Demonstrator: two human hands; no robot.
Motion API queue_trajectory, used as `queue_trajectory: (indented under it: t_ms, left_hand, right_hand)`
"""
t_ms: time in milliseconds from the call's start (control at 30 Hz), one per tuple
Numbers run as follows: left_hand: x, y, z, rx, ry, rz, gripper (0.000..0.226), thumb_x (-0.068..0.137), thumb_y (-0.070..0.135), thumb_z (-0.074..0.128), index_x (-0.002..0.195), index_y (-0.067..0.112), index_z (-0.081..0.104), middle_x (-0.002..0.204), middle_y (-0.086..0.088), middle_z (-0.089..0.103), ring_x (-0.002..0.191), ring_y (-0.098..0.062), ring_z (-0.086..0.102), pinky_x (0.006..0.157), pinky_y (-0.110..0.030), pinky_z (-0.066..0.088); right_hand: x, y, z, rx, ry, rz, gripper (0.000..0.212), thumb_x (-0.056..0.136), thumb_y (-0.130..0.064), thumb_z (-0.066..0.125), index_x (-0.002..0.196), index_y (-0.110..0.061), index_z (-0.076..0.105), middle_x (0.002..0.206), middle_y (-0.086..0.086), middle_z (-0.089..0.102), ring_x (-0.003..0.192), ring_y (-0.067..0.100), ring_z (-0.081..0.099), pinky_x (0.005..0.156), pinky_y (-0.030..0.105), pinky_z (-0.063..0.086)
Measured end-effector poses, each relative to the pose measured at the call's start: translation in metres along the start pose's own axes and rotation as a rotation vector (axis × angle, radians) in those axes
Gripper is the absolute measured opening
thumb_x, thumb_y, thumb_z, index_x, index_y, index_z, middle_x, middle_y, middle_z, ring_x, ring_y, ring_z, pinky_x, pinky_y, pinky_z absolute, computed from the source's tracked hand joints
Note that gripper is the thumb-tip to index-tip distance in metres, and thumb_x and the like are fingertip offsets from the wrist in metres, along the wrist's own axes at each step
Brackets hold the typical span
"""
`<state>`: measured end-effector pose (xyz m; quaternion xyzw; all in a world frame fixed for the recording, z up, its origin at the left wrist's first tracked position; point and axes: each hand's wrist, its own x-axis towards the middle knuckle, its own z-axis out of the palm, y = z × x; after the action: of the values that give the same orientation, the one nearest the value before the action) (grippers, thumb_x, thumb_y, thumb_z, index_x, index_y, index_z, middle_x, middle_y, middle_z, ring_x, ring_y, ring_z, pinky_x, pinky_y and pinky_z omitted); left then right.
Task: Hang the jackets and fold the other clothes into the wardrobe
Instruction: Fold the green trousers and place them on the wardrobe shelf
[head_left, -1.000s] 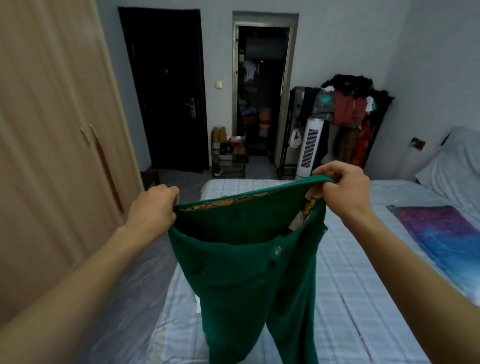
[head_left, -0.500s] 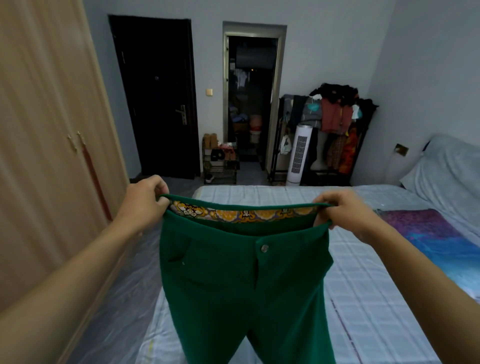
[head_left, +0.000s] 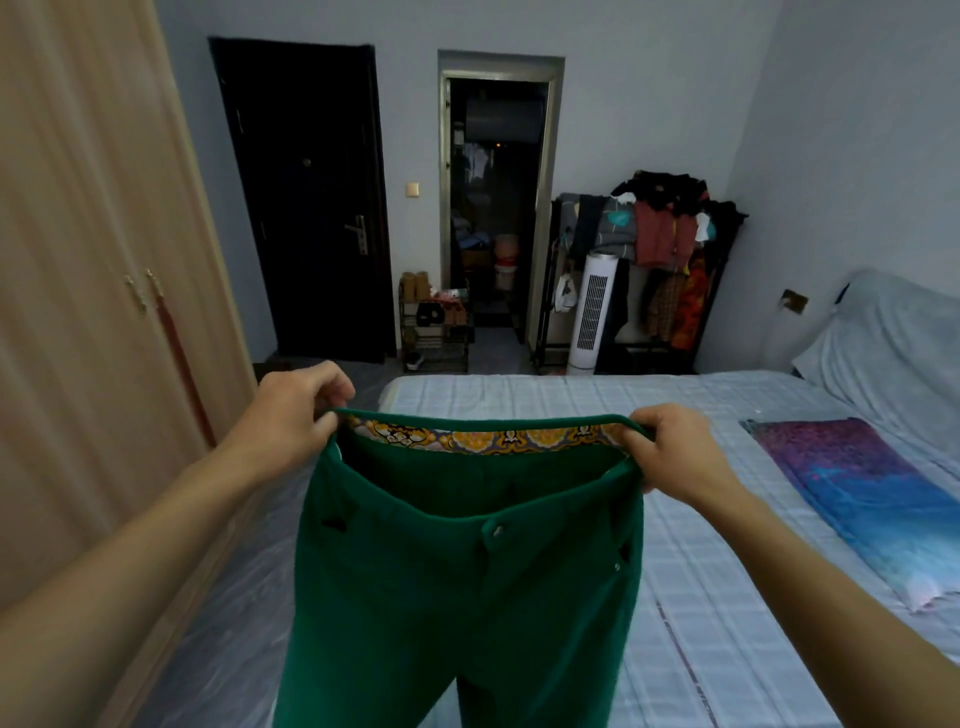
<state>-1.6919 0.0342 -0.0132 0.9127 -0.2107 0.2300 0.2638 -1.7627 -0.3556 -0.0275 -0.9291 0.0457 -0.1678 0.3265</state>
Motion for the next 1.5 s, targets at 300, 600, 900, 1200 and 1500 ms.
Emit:
queue_trajectory:
  t_ms: [300, 600, 900, 1200, 1500]
  left_hand:
    - [-0.018, -0.011, 0.013, 0.341, -0.134, -0.053, 0.026, 0.069, 0.004, 0.068, 0.074, 0.021, 0.05, 0.077, 0.001, 0.052, 0.077, -0.027, 0.056, 0.064, -0.041, 0.049]
    - [-0.024, -0.016, 0.012, -0.163, -0.151, -0.166, 0.033, 0.079, -0.013, 0.056, 0.082, 0.019, 0.055, 0.078, -0.005, 0.069, 0.061, -0.019, 0.069, 0.055, -0.035, 0.059]
    - [-0.032, -0.014, 0.002, -0.424, -0.285, 0.123, 0.036, 0.083, -0.023, 0.04, 0.07, 0.011, 0.042, 0.09, -0.003, 0.07, 0.071, -0.002, 0.057, 0.061, -0.012, 0.042]
    - [-0.032, -0.029, -0.008, -0.234, -0.182, 0.209, 0.024, 0.075, 0.025, 0.053, 0.073, 0.027, 0.077, 0.093, 0.008, 0.072, 0.075, -0.006, 0.068, 0.062, -0.024, 0.053]
    - [-0.037, -0.039, -0.009, -0.001, -0.248, 0.454, 0.019, 0.068, 0.023, 0.085, 0.079, 0.019, 0.07, 0.1, 0.012, 0.063, 0.088, 0.004, 0.061, 0.074, -0.013, 0.048]
  right_hand:
    - [0.005, 0.005, 0.009, 0.078, 0.277, -0.07, 0.014, 0.092, -0.009, 0.064, 0.085, -0.011, 0.076, 0.071, 0.0, 0.069, 0.063, 0.011, 0.062, 0.064, 0.035, 0.055]
    - [-0.007, 0.015, -0.006, 0.329, 0.077, -0.122, 0.028, 0.094, 0.004, 0.055, 0.092, -0.016, 0.075, 0.088, 0.001, 0.072, 0.068, 0.008, 0.066, 0.056, 0.019, 0.053]
    - [-0.014, 0.029, -0.016, 0.548, -0.154, -0.222, 0.031, 0.097, 0.014, 0.042, 0.087, -0.015, 0.047, 0.102, 0.02, 0.053, 0.068, 0.03, 0.053, 0.052, 0.032, 0.047]
    - [-0.016, 0.03, -0.026, 0.346, -0.152, -0.372, 0.045, 0.089, 0.021, 0.05, 0.074, -0.013, 0.077, 0.096, -0.007, 0.07, 0.089, 0.018, 0.069, 0.07, 0.033, 0.06]
    - [-0.02, 0.036, -0.031, -0.067, -0.337, -0.45, 0.035, 0.072, -0.017, 0.087, 0.1, -0.03, 0.07, 0.116, -0.018, 0.052, 0.103, 0.003, 0.059, 0.081, 0.011, 0.051]
